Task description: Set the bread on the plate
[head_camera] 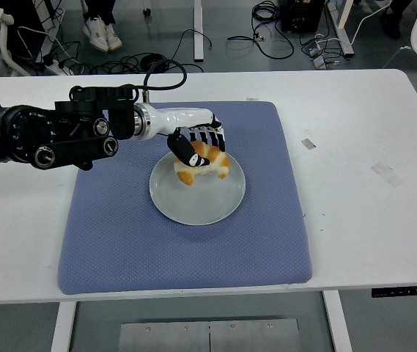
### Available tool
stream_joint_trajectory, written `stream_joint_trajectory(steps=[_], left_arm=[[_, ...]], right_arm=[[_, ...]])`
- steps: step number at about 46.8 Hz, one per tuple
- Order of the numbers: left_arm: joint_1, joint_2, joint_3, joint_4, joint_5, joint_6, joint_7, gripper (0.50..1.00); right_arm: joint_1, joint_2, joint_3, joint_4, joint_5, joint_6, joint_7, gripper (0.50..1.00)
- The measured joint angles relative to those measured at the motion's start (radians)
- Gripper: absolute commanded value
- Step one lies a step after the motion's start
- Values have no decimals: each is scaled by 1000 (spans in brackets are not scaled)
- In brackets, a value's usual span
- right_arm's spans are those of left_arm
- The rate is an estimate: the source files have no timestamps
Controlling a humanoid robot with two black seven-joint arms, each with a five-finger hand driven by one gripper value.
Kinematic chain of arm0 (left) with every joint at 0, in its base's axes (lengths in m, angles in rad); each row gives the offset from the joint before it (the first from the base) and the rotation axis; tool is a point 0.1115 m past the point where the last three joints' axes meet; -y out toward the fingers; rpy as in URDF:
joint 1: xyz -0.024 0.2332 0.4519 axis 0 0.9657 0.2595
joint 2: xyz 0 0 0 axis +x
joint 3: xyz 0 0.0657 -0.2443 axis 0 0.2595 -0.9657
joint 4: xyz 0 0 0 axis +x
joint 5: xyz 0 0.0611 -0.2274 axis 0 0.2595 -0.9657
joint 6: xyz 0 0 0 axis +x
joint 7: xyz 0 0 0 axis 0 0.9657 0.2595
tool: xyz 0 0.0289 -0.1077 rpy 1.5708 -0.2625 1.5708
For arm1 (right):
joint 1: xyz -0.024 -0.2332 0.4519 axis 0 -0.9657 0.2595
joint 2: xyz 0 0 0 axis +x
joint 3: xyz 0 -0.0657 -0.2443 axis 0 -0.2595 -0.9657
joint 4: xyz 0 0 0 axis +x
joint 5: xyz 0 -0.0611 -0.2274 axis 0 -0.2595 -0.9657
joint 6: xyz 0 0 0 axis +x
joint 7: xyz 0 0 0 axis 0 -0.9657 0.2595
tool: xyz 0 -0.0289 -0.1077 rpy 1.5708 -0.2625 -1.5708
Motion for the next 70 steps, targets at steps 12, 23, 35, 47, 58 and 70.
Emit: stream_joint_trajectory(steps=[12,23,35,47,58,70], left_arm=[[3,10,8,-43,1,-3,-4,500],[4,11,11,-44,3,-3,-4,500],[8,11,28,-44,16,-5,-8,500],[15,11,28,-40,23,-4,-9,500],[25,12,29,-33,24,-2,-9,500],[30,9,28,-27,23,-3,-8,799]], right_arm=[[0,0,0,0,0,0,0,1000],[-1,0,0,0,0,0,0,1000],[0,0,0,0,0,0,0,1000],[0,0,0,0,0,0,0,1000],[0,0,0,0,0,0,0,1000],[0,0,0,0,0,0,0,1000]])
